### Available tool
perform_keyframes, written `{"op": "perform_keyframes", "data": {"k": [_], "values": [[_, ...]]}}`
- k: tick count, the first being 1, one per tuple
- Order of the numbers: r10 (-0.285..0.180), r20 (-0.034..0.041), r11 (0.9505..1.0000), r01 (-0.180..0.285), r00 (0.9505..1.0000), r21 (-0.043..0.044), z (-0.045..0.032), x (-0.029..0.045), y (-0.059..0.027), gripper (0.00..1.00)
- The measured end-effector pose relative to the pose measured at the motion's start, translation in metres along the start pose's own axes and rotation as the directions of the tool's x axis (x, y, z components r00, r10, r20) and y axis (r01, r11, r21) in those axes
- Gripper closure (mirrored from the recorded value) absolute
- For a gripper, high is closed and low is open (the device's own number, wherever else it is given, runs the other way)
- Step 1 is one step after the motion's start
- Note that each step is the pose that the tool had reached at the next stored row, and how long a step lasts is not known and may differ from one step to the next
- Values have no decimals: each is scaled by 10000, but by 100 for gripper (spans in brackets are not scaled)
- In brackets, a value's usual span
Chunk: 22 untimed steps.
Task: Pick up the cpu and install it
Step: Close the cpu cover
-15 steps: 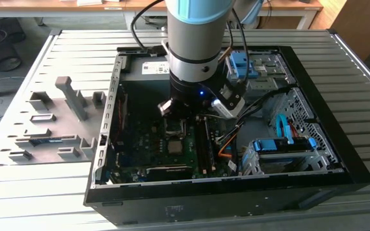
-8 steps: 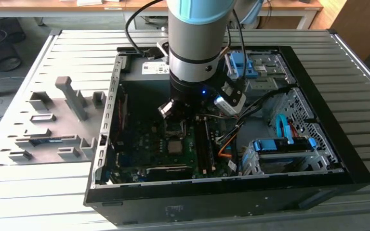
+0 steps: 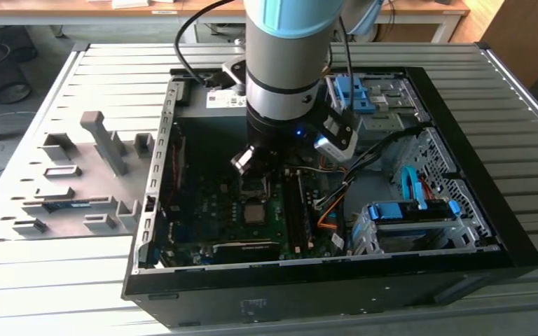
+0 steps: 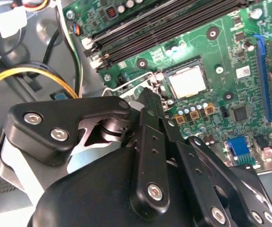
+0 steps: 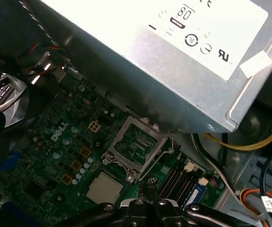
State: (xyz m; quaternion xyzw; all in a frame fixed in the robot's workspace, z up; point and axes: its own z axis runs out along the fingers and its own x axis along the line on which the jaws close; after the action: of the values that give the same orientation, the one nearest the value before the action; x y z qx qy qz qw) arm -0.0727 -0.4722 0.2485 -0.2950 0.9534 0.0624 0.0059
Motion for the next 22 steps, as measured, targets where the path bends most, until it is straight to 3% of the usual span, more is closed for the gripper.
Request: {"op": "perform_keyframes", "data": {"k": [6, 9, 12, 18, 22], "values": [[-667, -67, 9978, 666, 9978, -48, 15, -33, -25, 90], [-675, -6, 9976, 675, 9977, -160, 27, -128, -74, 90], [-679, 97, 9972, 682, 9976, -310, 38, -197, -99, 90], [-681, 459, 9945, 715, 9966, -768, 75, -252, -68, 90], [-678, 606, 9927, 733, 9959, -953, 111, -264, -65, 90]]}}
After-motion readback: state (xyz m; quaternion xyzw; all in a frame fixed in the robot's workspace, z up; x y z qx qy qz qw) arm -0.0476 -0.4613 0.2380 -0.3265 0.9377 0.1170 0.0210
